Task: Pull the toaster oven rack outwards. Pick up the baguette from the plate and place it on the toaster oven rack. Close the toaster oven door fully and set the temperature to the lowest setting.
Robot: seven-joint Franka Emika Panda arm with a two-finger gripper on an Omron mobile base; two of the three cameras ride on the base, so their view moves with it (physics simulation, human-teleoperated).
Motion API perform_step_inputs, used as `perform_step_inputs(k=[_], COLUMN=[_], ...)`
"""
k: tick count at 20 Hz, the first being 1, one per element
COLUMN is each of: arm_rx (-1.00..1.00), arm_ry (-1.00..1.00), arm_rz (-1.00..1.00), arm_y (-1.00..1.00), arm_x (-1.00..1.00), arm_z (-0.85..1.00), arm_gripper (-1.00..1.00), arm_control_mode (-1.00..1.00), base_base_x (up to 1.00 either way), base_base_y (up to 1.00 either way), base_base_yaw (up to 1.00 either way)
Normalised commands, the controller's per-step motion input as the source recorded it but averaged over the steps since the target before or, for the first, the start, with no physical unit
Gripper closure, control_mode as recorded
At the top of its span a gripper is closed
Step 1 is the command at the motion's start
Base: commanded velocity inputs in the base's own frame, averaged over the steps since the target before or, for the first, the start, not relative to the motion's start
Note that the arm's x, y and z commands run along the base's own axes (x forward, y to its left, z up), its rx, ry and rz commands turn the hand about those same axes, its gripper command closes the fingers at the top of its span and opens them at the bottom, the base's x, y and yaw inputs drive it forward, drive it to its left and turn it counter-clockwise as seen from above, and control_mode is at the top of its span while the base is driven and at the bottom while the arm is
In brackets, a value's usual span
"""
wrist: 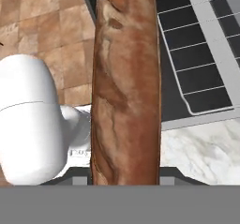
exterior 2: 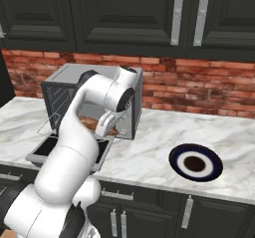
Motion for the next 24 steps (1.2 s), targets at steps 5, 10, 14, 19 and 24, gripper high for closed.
perform_step_inputs(k=[5,10,14,19,24], arm_rx=[0.00,0.00,0.00,0.00,0.00], arm_ry=[0.00,0.00,0.00,0.00,0.00], arm_rz=[0.02,0.00,0.00,0.00,0.00], arm_y=[0.76,0.70,0.55,0.37,0.32], arm_x=[0.24,0.36,0.33,0.25,0.23], arm_z=[0.06,0.00,-0.05,-0.29,-0.41], arm_gripper=[1.00,1.00,1.00,1.00,1.00], arm_control_mode=[-1.00,-1.00,-1.00,-1.00,-1.00], base_base_x=[0.00,0.00,0.00,0.00,0.00], base_base_y=[0.00,0.00,0.00,0.00,0.00], base_base_yaw=[0.00,0.00,0.00,0.00,0.00])
